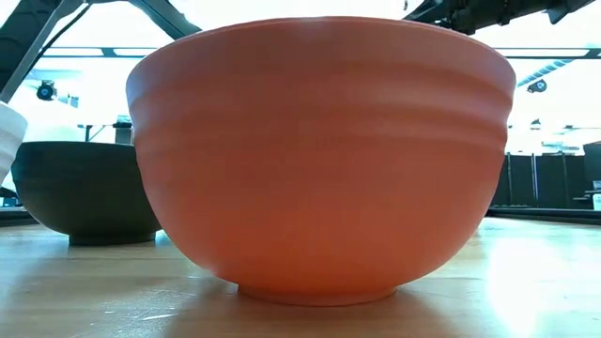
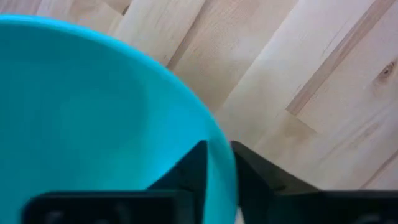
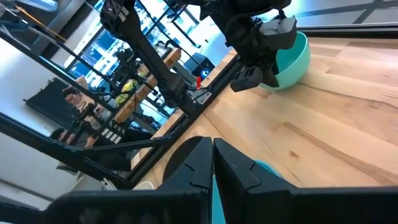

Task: Nest bowls inside each other
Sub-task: Stack the light blue bowl on top of the blue bowl

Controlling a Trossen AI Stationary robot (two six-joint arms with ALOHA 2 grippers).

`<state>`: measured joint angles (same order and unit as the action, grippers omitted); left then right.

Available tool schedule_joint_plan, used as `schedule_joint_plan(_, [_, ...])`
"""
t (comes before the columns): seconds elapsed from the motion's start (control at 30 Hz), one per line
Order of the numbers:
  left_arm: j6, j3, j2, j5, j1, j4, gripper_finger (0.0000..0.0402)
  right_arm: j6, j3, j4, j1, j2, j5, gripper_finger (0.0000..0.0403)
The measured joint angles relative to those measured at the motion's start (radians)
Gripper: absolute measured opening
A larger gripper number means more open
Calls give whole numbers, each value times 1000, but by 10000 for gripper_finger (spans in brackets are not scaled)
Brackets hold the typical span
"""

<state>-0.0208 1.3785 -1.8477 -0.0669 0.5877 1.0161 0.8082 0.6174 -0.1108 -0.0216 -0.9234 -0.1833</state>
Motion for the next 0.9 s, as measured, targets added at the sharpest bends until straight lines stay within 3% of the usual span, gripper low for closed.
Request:
schedule_joint_plan(0.1, [0, 0, 2, 15, 0, 23, 10, 0, 0, 0, 0, 0, 0, 9])
schedule_joint_plan(0.5, [1, -1, 77, 14, -38, 127, 1, 2, 0, 2, 0, 0, 0, 9])
schedule_joint_plan(0.9, [-86, 3, 511, 34, -217, 143, 0, 8, 0, 1, -12, 0, 3, 9])
